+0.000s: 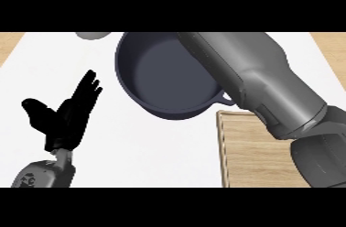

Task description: Pick the pear from the tray and place it in the pot

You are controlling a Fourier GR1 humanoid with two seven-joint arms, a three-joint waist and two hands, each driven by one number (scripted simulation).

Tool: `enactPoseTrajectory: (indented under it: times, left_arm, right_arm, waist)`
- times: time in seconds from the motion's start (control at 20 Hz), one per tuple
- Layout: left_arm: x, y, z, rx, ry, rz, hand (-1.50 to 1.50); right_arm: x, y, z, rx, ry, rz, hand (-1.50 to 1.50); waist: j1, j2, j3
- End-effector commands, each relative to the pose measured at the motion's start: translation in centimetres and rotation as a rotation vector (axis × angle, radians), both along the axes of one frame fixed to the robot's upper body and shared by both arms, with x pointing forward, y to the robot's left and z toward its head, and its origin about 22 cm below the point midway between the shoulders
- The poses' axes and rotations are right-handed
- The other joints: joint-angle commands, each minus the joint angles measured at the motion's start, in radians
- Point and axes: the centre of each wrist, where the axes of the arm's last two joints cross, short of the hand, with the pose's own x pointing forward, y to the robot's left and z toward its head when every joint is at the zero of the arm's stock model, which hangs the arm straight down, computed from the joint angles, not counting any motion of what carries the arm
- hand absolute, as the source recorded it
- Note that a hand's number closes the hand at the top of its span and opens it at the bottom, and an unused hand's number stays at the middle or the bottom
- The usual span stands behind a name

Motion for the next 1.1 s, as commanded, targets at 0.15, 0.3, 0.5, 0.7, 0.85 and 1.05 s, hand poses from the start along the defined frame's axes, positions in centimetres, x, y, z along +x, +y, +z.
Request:
enactPoseTrajectory:
  times: [0.15,0.3,0.5,0.7,0.85,1.05]
  left_arm:
    - [-0.3,-0.3,-0.2,0.0,-0.014,-0.007,0.0]
    - [-0.1,-0.2,-0.1,-0.005,-0.014,0.0,0.0]
    - [-0.7,-0.3,-0.4,0.001,-0.013,-0.006,0.0]
    - [-0.3,0.6,-0.2,-0.001,-0.011,-0.003,0.0]
    - [-0.4,0.0,-0.1,0.005,-0.004,0.011,0.0]
    - [-0.6,1.1,-0.4,0.011,0.009,0.053,0.0]
  right_arm:
    - [0.4,0.9,-1.4,0.356,0.029,-0.233,-1.5]
    - [0.8,0.1,-3.7,0.484,0.057,-0.264,-1.5]
    - [0.7,-0.1,-5.1,0.597,-0.073,-0.209,-1.5]
    - [0.7,0.2,-2.8,0.597,-0.317,-0.127,-1.5]
    - [1.4,-1.2,-2.2,0.552,-0.475,-0.111,-1.5]
    - [2.0,-2.7,-2.0,0.576,-0.547,-0.156,-1.5]
  waist:
    - [0.01,0.01,0.003]
    - [0.009,0.019,0.004]
    - [0.007,0.015,0.005]
    - [0.008,0.013,0.003]
    - [-0.01,0.004,0.003]
    - [-0.042,-0.015,0.003]
